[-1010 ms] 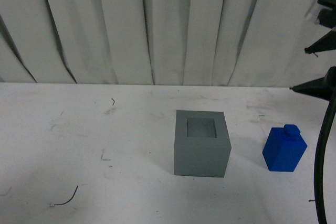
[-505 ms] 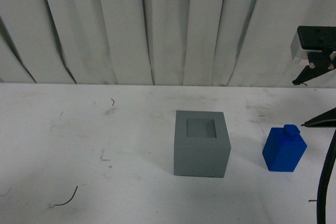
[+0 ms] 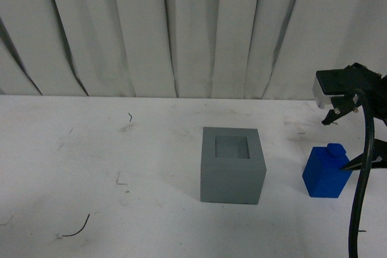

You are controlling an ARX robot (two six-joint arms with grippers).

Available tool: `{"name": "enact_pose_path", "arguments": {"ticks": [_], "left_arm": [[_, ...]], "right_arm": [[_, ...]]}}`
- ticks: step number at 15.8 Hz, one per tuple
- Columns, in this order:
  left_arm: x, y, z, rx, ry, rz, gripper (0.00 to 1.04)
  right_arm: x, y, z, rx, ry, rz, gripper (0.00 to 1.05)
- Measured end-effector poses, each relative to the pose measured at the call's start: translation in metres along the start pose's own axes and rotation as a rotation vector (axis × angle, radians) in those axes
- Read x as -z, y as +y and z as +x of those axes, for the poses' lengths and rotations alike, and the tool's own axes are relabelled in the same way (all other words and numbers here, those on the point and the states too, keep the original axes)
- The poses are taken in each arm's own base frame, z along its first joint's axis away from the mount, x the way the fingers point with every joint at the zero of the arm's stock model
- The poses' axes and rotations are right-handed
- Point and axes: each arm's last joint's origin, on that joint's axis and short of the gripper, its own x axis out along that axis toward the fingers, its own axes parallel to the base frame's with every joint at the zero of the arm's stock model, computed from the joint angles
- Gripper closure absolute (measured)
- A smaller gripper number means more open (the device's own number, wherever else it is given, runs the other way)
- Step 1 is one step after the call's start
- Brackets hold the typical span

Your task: Insert blue part into gray base

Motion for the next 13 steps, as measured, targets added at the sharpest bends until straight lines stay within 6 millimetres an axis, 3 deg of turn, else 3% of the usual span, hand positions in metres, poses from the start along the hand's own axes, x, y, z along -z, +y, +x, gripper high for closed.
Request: {"name": "enact_pose_path", "arguments": {"ticks": [5,13], "left_arm": [[0.000,0.000,0.000,0.000,0.000,0.000,0.07],[0.000,0.000,0.000,0.000,0.000,0.000,0.07]], "right_arm": [[-0.002,-0.005,0.023,-0.074,0.026,-0.001,0.06],[-0.009,-0.001,0.039,-0.114,0.059,-0.024,0.06]]}}
